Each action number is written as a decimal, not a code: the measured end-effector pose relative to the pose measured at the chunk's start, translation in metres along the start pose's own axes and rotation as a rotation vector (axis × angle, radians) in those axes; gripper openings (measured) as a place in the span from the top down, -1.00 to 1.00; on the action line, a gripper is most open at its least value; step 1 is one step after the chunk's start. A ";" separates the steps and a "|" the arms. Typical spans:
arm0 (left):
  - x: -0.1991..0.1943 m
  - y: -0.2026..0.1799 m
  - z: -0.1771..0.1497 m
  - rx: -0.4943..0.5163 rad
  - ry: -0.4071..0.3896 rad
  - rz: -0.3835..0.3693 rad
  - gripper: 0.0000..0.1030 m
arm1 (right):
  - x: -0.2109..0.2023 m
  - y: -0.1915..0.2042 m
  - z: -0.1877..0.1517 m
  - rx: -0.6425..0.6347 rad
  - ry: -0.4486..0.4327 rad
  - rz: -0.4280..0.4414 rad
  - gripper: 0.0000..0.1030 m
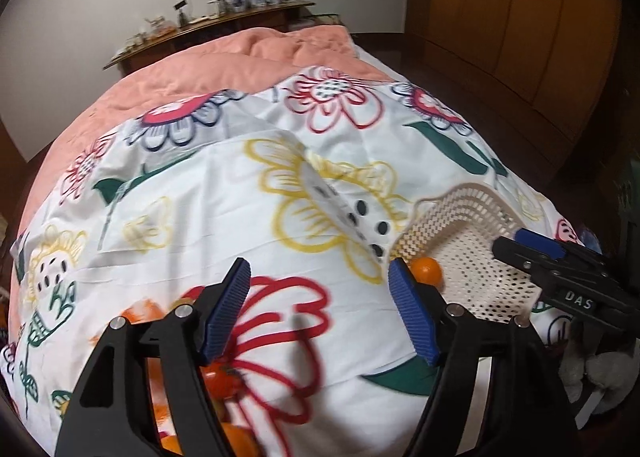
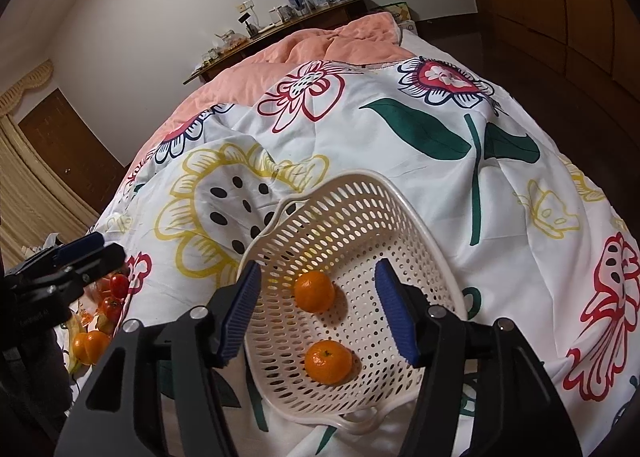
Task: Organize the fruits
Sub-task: 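Grasp a second mandarin with the left tool and drop it into the basket, then grasp the bag of oranges with the left tool, then grasp a mandarin with the right tool while the left tool holds the bag, then release the mandarin into the basket with the right tool, then lower the bag of oranges into the basket and open the left tool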
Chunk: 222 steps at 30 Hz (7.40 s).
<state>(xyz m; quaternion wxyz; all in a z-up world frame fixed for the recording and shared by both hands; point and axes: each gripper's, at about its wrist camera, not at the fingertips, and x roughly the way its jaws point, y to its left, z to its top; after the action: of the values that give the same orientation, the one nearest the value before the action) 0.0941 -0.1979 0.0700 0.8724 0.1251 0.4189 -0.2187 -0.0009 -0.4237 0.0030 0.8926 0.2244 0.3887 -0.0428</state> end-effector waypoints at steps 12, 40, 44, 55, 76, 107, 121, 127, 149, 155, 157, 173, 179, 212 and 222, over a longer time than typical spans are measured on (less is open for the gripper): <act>-0.032 0.069 -0.021 -0.120 -0.030 0.125 -0.50 | 0.001 0.026 -0.002 -0.043 0.013 0.027 -0.18; 0.021 0.144 -0.048 -0.366 0.124 0.204 -0.66 | 0.005 0.057 -0.005 -0.094 0.032 0.037 -0.20; 0.029 0.144 -0.051 -0.381 0.140 0.175 -0.64 | 0.005 0.056 -0.005 -0.092 0.031 0.036 -0.20; 0.022 0.143 -0.053 -0.403 0.114 0.076 -0.20 | 0.002 0.067 -0.006 -0.119 0.038 0.039 -0.20; -0.062 0.171 -0.058 -0.401 -0.080 0.046 -0.19 | 0.002 0.206 -0.063 -0.454 0.231 0.246 -0.18; -0.080 0.198 -0.079 -0.442 -0.132 0.004 -0.19 | 0.028 0.235 -0.074 -0.467 0.350 0.307 0.34; -0.080 0.188 -0.074 -0.429 -0.128 -0.003 -0.19 | 0.022 0.229 -0.069 -0.444 0.351 0.315 0.29; -0.079 0.192 -0.077 -0.444 -0.123 0.002 -0.19 | 0.039 0.227 -0.074 -0.398 0.411 0.330 -0.03; -0.078 0.160 -0.061 -0.366 -0.109 0.003 -0.19 | -0.011 0.153 -0.031 -0.216 0.192 0.322 0.28; -0.074 0.135 -0.052 -0.312 -0.095 -0.007 -0.19 | -0.023 0.092 -0.017 -0.128 0.112 0.166 0.28; -0.072 0.127 -0.048 -0.294 -0.091 -0.010 -0.19 | -0.023 0.072 -0.015 -0.102 0.099 0.112 0.28; -0.056 0.070 -0.025 -0.180 -0.057 -0.031 -0.19 | 0.007 -0.002 -0.025 -0.020 0.124 -0.034 0.27; -0.049 0.055 -0.021 -0.150 -0.041 -0.039 -0.19 | 0.007 -0.013 -0.023 0.017 0.109 -0.023 0.25; 0.039 -0.093 0.034 0.062 0.071 -0.286 -0.21 | -0.027 -0.044 -0.013 0.067 -0.036 -0.009 0.25; 0.032 -0.081 0.036 0.049 0.048 -0.258 -0.37 | -0.027 -0.043 -0.013 0.065 -0.034 -0.006 0.24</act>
<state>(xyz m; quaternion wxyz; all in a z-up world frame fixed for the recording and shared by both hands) 0.0965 -0.2920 0.0638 0.8235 0.0966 0.4468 -0.3360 -0.0392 -0.4587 -0.0010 0.8911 0.2515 0.3726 -0.0619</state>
